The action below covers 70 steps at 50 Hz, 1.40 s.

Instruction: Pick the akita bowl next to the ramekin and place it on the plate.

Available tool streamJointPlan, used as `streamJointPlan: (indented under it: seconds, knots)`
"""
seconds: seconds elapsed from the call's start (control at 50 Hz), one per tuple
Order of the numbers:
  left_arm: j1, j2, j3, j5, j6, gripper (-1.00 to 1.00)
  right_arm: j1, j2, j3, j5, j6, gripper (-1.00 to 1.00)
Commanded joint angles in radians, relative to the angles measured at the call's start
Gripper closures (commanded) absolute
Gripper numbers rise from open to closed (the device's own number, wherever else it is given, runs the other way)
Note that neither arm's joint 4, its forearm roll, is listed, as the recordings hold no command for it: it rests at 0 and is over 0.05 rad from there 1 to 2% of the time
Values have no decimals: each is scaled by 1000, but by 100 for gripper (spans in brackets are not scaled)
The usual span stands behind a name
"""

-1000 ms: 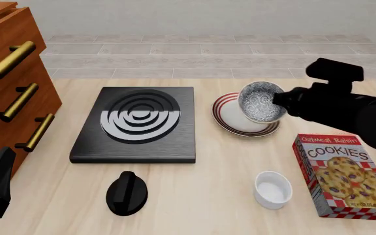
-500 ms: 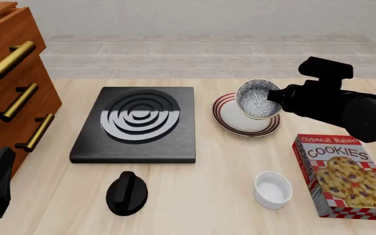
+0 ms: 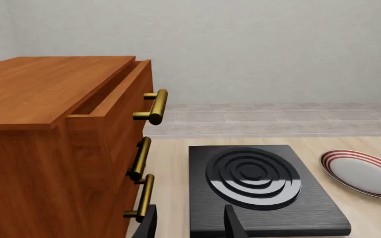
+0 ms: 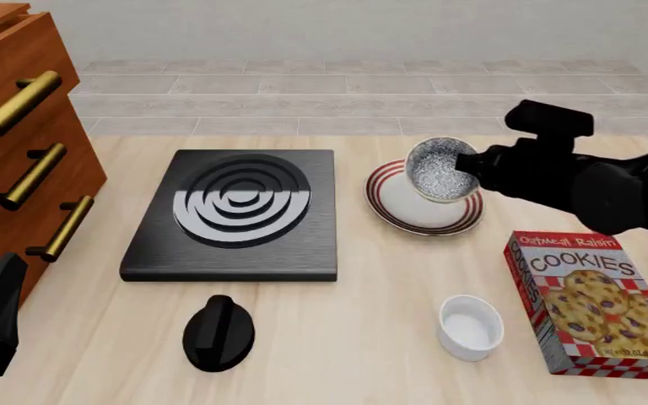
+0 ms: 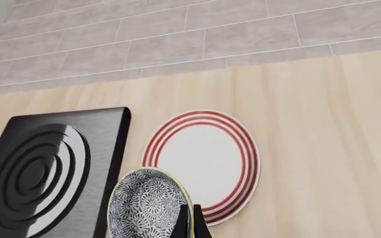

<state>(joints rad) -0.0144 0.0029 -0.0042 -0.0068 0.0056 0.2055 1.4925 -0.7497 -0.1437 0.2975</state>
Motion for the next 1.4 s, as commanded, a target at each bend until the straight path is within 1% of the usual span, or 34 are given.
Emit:
streamJointPlan:
  seconds: [0.02,0.26,0.6,1.4]
  knots:
    - [0,0,0,0,0,-100,-13,48,-33,-18,0,100]
    - [0,0,0,0,0,-100,-27,98,-66,-29,-9,100]
    - [0,0,0,0,0,-100,-24,163,-99,-51,-6,100]
    - [0,0,0,0,0,-100,-49,272,-171,-74,-24,100]
